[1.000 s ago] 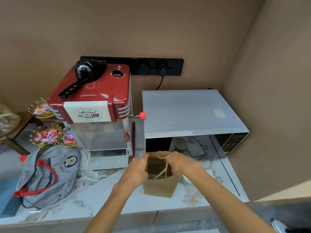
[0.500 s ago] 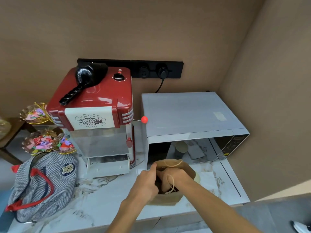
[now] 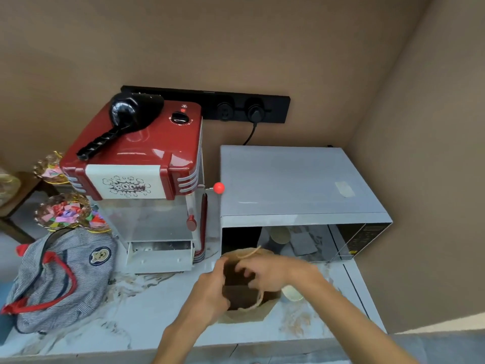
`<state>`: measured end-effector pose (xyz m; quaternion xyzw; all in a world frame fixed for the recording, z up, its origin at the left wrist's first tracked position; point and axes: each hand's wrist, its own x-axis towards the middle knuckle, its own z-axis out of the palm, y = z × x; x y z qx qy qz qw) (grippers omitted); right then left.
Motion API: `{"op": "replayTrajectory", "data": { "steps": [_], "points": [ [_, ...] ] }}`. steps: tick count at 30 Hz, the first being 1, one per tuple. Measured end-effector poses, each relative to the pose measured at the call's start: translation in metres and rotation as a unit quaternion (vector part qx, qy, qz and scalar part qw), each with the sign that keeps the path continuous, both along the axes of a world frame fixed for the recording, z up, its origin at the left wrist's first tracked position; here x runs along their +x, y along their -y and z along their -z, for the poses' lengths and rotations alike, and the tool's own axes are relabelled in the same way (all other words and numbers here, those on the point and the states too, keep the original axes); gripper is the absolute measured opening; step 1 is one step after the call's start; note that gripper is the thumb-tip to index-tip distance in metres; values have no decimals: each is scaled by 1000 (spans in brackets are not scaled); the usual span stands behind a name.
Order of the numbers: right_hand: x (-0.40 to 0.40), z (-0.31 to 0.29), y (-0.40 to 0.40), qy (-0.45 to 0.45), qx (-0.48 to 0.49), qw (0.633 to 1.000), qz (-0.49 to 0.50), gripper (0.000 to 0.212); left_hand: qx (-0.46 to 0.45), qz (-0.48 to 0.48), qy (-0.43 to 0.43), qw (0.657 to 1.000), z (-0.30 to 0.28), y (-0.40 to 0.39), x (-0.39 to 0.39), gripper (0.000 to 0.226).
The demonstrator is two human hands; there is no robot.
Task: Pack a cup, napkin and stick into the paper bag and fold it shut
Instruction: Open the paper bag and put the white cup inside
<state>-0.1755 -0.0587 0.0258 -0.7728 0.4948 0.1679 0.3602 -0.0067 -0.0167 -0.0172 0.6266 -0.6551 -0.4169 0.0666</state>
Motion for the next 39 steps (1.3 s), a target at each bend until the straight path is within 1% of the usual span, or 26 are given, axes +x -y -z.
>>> {"op": "replayTrajectory", "data": {
  "steps": [2, 4, 5, 6, 7, 8, 9, 11, 12, 13, 14, 15, 16, 18, 20, 23, 26, 28, 29, 30, 33, 35, 39],
  "points": [
    [-33, -22, 1, 104, 4, 993, 49, 39, -2, -14, -6, 1000, 1, 0, 1, 91],
    [-72, -33, 6, 205, 15, 970, 128, 28, 1, -25, -1, 1000, 1, 0, 1, 91],
    [-89, -30, 10, 241, 15, 955, 171, 23, 4, -32, 2, 999, 1, -1, 1, 91],
    [-104, -20, 14, 251, 0, 944, 213, 22, 6, -40, 5, 999, 1, -2, 0, 90],
    [-114, -6, 19, 235, -26, 938, 254, 25, 6, -48, 7, 999, 1, -2, -1, 90],
    [-121, 13, 20, 197, -47, 939, 278, 27, 5, -54, 8, 998, 0, -3, -2, 90],
    [-124, 35, 21, 142, -54, 950, 272, 34, 2, -58, 8, 998, 0, -3, -3, 89],
    [-121, 78, 15, 19, -17, 976, 216, 77, -3, -57, 10, 998, -2, -3, -6, 89],
    [-117, 96, 11, -22, 14, 981, 194, 95, -2, -57, 14, 998, -3, -2, -7, 90],
    [-113, 112, 7, -58, 36, 981, 180, 105, 0, -57, 19, 998, -3, -2, -8, 91],
    [-108, 125, 3, -97, 41, 981, 165, 109, 1, -58, 20, 998, -2, -3, -9, 91],
    [-103, 136, -1, -130, 32, 980, 150, 107, 0, -59, 18, 998, -2, -3, -9, 92],
    [-99, 144, -5, -155, 14, 978, 138, 102, -1, -59, 16, 998, -2, -4, -9, 92],
    [-93, 151, -10, -166, -32, 976, 138, 86, -4, -56, 15, 998, -2, -4, -7, 91],
    [-94, 141, -9, -126, -69, 975, 168, 77, -8, -52, 19, 998, -2, -3, -5, 92],
    [-109, 94, -8, 20, -104, 960, 259, 68, -15, -47, 19, 999, 0, -1, -2, 91],
    [-126, 29, -15, 146, -169, 934, 280, 57, -24, -41, 17, 999, 0, -1, -2, 90],
    [-128, -12, -22, 242, -167, 920, 258, 57, -29, -39, 19, 999, 0, -1, -3, 90],
    [-124, -28, -25, 274, -163, 920, 227, 58, -30, -37, 20, 999, 1, -2, -3, 90],
    [-117, -41, -27, 283, -174, 926, 181, 56, -29, -34, 22, 999, 1, -2, -3, 90],
    [-85, -55, -25, 243, -234, 941, 9, 43, -24, -29, 28, 999, 3, -2, -3, 90],
    [-62, -50, -19, 192, -249, 946, -83, 41, -19, -20, 21, 999, 4, -2, -1, 90],
    [-28, -24, -4, 97, -248, 943, -198, 46, -19, -3, -31, 999, 6, -3, 3, 92]
  ]
}}
